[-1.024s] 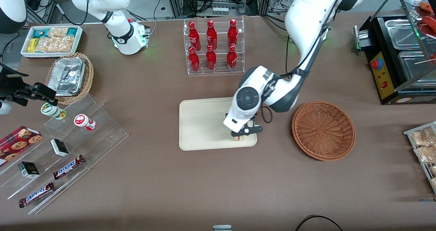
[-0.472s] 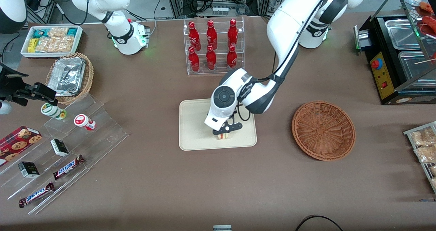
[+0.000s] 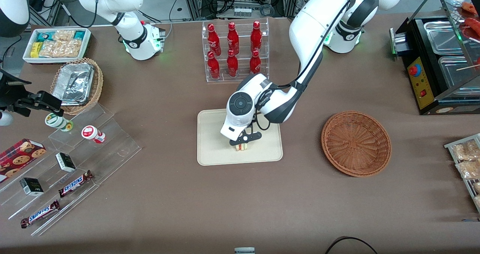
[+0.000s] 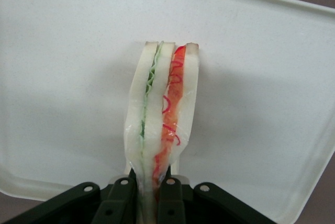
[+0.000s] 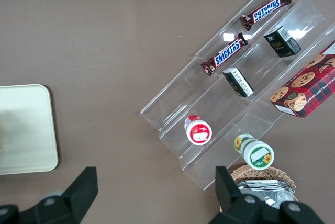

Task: Place sandwich from basket to tray
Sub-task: 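Lower the sandwich onto the beige tray and open the left gripper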

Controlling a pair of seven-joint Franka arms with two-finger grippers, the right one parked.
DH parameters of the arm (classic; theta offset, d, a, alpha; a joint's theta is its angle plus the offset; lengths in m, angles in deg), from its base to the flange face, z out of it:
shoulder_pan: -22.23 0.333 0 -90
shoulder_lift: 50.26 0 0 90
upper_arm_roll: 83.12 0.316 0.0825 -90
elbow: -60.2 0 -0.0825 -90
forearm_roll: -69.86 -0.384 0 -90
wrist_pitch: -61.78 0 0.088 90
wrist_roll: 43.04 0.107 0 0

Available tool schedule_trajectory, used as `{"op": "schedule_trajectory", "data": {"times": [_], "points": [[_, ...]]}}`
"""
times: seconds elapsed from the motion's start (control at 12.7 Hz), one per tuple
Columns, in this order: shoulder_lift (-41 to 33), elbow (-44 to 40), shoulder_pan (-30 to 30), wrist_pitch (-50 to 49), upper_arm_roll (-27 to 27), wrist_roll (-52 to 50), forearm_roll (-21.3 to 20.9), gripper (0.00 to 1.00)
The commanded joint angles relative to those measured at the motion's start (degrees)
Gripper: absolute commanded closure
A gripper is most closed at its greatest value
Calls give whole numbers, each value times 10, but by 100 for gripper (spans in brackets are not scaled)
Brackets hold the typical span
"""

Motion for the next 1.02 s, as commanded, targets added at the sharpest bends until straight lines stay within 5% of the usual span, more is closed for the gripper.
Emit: {"op": "schedule_trajectory", "data": {"times": [0.0,0.08,0.16,0.24,0.31,0.94], "points": [[18,-23,-5,-1,5,-21,9,100],[18,-23,-5,-1,5,-22,9,100],[18,-23,-5,-1,5,-25,10,79],[18,-23,-5,0,5,-32,10,8],[17,-23,-6,5,5,-31,9,0],[-57,-24,4,-37,10,-21,4,0]]}}
